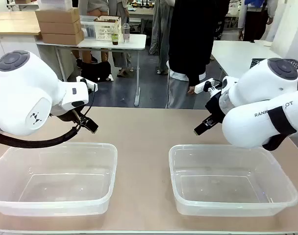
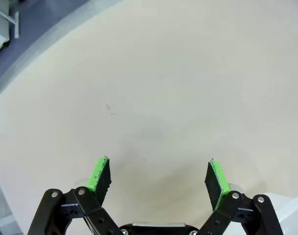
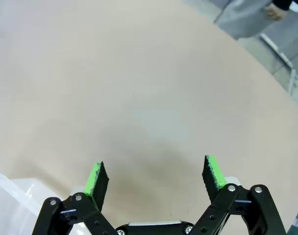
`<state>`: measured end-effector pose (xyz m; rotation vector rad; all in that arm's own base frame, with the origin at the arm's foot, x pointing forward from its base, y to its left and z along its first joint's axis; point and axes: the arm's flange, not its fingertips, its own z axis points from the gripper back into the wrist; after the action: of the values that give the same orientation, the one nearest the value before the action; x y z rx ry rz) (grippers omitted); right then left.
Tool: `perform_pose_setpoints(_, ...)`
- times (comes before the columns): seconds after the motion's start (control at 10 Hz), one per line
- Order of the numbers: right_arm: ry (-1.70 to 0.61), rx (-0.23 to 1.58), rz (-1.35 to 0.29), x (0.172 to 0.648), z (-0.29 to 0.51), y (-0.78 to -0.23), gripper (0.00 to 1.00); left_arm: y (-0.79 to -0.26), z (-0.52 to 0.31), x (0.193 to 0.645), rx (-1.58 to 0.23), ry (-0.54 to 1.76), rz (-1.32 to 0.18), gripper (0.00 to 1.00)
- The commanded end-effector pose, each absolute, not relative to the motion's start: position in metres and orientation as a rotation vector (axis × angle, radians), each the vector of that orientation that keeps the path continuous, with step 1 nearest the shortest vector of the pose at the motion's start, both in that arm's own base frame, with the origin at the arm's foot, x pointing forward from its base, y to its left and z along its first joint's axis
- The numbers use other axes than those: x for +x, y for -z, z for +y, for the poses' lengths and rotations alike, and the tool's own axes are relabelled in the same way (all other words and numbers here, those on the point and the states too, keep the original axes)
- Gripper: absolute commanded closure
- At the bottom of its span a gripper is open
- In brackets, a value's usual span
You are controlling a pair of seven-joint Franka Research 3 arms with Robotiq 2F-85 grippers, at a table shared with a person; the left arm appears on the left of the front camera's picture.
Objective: Sort the waste into each basket.
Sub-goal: Pick up the Organizing box on the left side of the table and lift it.
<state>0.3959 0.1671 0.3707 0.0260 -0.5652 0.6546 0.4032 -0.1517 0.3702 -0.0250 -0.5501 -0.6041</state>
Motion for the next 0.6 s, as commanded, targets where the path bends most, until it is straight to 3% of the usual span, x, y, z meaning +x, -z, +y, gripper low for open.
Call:
perform_pose_setpoints(0.0, -0.655, 0.026, -0.565, 0.3959, 0.1671, -0.3708, 0.00, -0.3703, -0.1518, 0.4032, -0.025, 0.604, -0.550, 0.00)
perform_pose_setpoints(0.5, -0.655, 0.026, -0.565, 0.3959, 0.1671, -0.3708, 0.00, -0.3703, -0.1518, 0.4032, -0.025, 0.604, -0.550, 0.00)
